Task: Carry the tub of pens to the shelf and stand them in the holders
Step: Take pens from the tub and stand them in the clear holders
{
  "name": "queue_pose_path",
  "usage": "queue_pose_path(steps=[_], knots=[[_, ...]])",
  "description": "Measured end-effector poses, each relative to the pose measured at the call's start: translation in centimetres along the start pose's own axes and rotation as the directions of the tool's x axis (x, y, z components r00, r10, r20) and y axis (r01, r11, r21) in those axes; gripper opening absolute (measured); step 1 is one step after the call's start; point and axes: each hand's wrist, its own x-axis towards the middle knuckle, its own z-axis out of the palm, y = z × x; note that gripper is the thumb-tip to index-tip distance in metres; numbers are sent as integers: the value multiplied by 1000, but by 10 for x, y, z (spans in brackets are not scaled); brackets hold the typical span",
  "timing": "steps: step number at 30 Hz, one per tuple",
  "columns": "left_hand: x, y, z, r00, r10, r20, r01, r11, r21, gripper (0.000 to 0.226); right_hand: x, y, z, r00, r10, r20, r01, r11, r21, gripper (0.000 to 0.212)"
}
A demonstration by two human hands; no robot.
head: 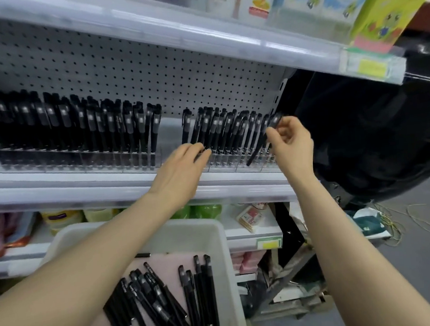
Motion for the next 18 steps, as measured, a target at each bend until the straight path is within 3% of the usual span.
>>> queue_pose_path(steps=[3, 6, 14, 18], knots=[[4, 0, 8, 1000, -30, 5, 29, 999, 18, 67, 17, -3, 5, 999, -30, -40, 30, 999, 13, 23], [3, 0, 10, 999, -43, -11, 43, 999, 23, 66, 28, -4, 14, 998, -58, -25, 58, 998, -14, 16], [3, 3, 9, 997, -81, 19, 80, 997, 16, 67, 28, 13, 43, 982, -25, 186, 63, 977, -204, 25], [3, 3, 9, 996, -82, 28, 82, 997, 10, 67, 22, 18, 48, 981, 14, 194, 27, 978, -206, 24]])
